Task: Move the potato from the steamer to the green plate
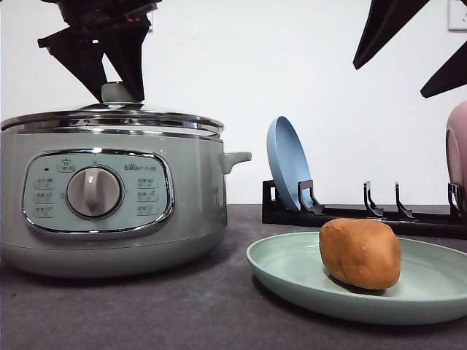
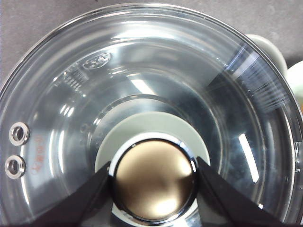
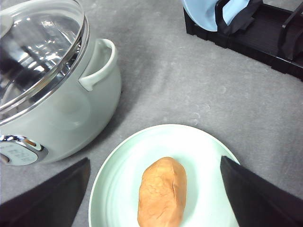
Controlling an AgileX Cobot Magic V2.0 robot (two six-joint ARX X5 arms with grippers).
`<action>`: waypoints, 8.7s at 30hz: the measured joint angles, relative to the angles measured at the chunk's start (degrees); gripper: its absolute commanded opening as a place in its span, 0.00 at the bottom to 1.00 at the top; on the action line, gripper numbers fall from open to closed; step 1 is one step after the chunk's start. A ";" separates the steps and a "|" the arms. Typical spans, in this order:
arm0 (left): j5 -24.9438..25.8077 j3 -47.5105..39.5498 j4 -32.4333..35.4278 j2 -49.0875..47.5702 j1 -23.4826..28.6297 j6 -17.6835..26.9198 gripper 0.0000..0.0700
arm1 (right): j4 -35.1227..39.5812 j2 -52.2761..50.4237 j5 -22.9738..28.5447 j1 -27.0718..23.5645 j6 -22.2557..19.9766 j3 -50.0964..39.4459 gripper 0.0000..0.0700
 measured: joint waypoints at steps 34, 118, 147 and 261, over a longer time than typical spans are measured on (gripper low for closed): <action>-2.83 0.92 -1.41 1.80 -2.42 0.68 0.75 | 0.00 -0.04 -1.65 0.00 -1.13 0.00 0.79; -4.33 -72.91 54.49 -82.28 26.84 4.13 0.03 | 0.26 -0.04 -25.44 -0.04 -1.29 0.00 0.01; -4.37 -92.35 50.12 -94.17 26.84 2.40 0.03 | 0.28 -0.04 -25.44 -0.04 -1.30 0.00 0.01; -4.37 -92.35 50.12 -94.16 26.84 2.40 0.03 | 17.66 -46.60 -16.42 -31.06 -18.91 -40.44 0.01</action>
